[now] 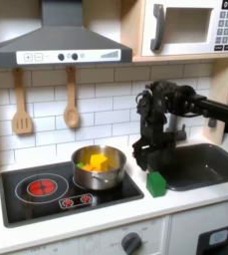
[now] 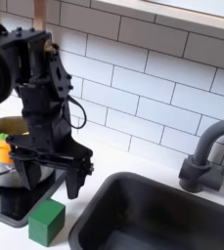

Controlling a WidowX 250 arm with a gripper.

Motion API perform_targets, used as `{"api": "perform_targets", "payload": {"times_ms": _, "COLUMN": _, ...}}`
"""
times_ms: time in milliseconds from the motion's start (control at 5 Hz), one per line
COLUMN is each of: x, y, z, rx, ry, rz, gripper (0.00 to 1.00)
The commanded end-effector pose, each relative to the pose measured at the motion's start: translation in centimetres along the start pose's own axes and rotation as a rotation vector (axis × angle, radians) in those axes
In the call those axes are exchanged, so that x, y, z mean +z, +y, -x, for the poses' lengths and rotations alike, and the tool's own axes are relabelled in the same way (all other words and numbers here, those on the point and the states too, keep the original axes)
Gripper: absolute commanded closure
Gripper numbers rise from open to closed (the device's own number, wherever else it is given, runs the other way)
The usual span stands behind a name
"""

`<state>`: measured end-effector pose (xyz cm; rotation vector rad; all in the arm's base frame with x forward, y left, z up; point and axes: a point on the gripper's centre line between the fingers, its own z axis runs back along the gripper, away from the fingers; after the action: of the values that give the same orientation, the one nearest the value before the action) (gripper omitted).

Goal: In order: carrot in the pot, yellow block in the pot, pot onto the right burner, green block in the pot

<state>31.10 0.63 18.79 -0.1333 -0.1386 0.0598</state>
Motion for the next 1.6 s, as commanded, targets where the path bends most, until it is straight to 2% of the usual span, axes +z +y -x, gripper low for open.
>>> {"api": "perform_targets", "payload": {"times_ms": 0, "x": -1.1, "y": -1.1, "z": 0.3, "rx": -0.044, "ry": 0.028, "rz": -0.022, "gripper": 0.0}}
{"api": "perform_targets", "payload": {"times_ms": 200, "x": -1.7, "y": -1.4, "z": 0.5, "rx": -0.07, "ry": 0.045, "rz": -0.047, "gripper": 0.0}}
{"api": "perform_targets", "payload": {"times_ms": 400, "x": -1.9, "y": -1.1, "z": 0.8, "rx": -0.055, "ry": 0.061, "rz": -0.04, "gripper": 0.0}}
{"api": "perform_targets", "payload": {"times_ms": 1400, "x": -1.9, "y": -0.4, "z": 0.7, "rx": -0.064, "ry": 0.071, "rz": -0.047, "gripper": 0.0}}
